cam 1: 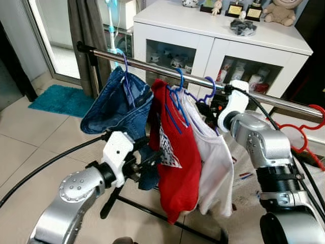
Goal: Hang hanger
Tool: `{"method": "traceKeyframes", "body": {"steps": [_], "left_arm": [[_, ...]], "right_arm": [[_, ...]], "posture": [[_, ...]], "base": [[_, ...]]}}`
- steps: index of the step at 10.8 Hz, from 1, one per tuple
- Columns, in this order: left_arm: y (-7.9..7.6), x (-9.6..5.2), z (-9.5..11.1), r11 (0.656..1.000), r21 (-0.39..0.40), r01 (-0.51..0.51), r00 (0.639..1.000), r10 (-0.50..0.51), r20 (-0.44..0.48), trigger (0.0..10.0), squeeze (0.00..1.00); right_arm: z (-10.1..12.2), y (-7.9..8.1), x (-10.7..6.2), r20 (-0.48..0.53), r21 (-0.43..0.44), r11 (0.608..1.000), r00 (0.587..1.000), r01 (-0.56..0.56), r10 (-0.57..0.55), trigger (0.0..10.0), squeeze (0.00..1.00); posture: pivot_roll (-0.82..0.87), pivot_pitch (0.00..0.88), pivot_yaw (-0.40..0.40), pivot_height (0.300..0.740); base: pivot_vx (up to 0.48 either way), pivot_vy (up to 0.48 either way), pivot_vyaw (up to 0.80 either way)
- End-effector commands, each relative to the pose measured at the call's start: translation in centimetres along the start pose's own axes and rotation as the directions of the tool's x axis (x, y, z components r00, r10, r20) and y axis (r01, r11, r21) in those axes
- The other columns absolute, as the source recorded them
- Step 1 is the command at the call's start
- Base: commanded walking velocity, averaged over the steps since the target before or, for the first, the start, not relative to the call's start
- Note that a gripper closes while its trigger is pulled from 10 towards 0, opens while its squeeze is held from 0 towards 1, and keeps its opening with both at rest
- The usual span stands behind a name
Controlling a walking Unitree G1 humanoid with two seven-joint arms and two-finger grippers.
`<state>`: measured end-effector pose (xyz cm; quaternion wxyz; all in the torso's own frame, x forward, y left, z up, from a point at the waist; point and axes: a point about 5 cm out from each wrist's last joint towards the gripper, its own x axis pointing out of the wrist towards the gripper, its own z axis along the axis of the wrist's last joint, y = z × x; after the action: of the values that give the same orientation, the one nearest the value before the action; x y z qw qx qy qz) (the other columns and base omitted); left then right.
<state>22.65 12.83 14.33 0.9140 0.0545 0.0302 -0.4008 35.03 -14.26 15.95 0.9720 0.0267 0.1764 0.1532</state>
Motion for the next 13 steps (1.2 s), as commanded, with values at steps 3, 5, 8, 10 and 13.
{"method": "traceKeyframes", "body": {"steps": [3,5,8,10,13], "left_arm": [[-0.16,0.20,1.26,1.000,0.011,0.029,0.997,-0.030,0.064,10.0,0.00],[-0.19,0.15,1.13,0.999,0.011,0.041,0.998,-0.041,0.057,10.0,0.00],[-0.18,0.07,1.02,0.999,0.019,0.047,0.998,-0.048,0.046,10.0,0.00],[-0.17,0.04,0.97,0.998,0.024,0.050,0.998,-0.051,0.041,10.0,0.00],[-0.14,0.06,0.98,0.998,0.035,0.051,0.998,-0.053,0.042,10.0,0.00]], "right_arm": [[-0.78,-0.29,0.36,-0.044,0.032,0.999,0.999,0.007,-0.005,0.0,0.00],[-1.12,-0.12,0.70,-0.055,0.042,0.999,0.998,0.003,-0.001,0.0,0.00],[-1.19,0.00,0.84,-0.058,0.044,0.999,0.998,-0.002,0.004,0.0,0.00],[-1.15,0.11,0.89,-0.057,0.041,0.999,0.998,-0.007,0.009,0.0,0.00],[-0.77,0.47,0.53,-0.024,0.009,0.999,0.999,-0.039,0.039,0.0,0.00]], "posture": [[0.16,0.000,-0.071,0.740],[0.17,0.000,-0.070,0.740],[0.17,0.000,-0.071,0.740],[0.17,0.000,-0.069,0.740],[0.17,0.000,-0.068,0.740]], "base": [[0.000,0.000,0.00],[0.000,0.000,0.00],[0.000,0.000,0.00],[0.000,0.000,0.00],[0.000,0.000,0.00]]}}
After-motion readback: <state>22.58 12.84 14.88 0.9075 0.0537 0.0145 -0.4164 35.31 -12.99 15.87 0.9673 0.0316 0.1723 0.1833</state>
